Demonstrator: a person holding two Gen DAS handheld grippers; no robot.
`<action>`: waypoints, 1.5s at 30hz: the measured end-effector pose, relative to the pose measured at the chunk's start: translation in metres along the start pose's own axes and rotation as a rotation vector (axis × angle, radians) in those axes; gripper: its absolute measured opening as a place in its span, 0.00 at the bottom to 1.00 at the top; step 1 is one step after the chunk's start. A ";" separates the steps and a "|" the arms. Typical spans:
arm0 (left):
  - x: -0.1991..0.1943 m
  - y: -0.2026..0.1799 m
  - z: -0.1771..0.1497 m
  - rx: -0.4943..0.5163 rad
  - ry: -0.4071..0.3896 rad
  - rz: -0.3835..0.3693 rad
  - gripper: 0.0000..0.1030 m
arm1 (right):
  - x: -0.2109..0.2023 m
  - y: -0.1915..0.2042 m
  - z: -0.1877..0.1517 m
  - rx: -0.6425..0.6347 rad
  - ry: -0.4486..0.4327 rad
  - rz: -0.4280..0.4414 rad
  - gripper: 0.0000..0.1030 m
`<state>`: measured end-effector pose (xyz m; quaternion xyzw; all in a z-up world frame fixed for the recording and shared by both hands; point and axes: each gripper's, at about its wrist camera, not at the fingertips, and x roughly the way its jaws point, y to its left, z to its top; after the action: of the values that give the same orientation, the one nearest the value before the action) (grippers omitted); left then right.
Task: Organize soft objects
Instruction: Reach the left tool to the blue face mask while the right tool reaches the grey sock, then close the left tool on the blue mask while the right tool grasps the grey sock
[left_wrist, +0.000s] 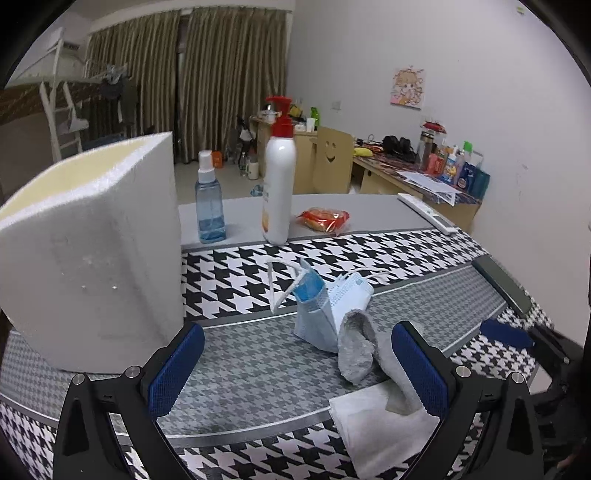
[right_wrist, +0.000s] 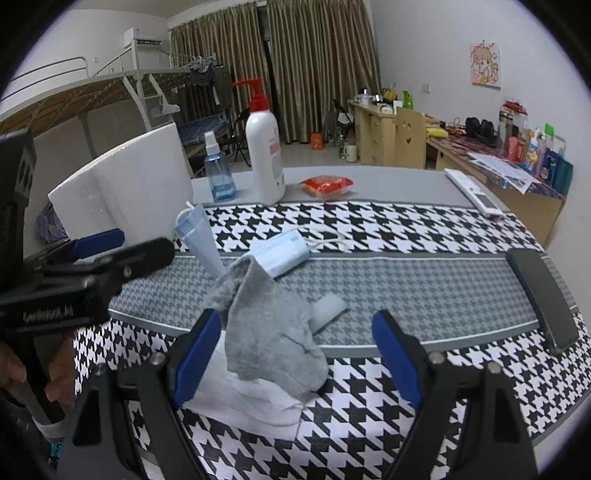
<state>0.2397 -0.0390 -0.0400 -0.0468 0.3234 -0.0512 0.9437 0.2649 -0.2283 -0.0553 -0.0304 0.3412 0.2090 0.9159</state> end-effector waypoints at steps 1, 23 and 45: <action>0.002 0.001 0.000 -0.002 0.002 0.003 0.97 | 0.001 0.000 0.000 -0.003 0.004 0.001 0.84; 0.044 0.004 0.006 -0.096 0.099 -0.058 0.67 | 0.032 0.009 0.003 -0.053 0.081 0.048 0.84; 0.062 0.005 0.008 -0.109 0.107 -0.083 0.11 | 0.058 0.014 0.001 -0.083 0.167 0.064 0.64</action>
<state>0.2933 -0.0419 -0.0718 -0.1087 0.3735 -0.0749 0.9182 0.2993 -0.1942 -0.0904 -0.0746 0.4083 0.2491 0.8750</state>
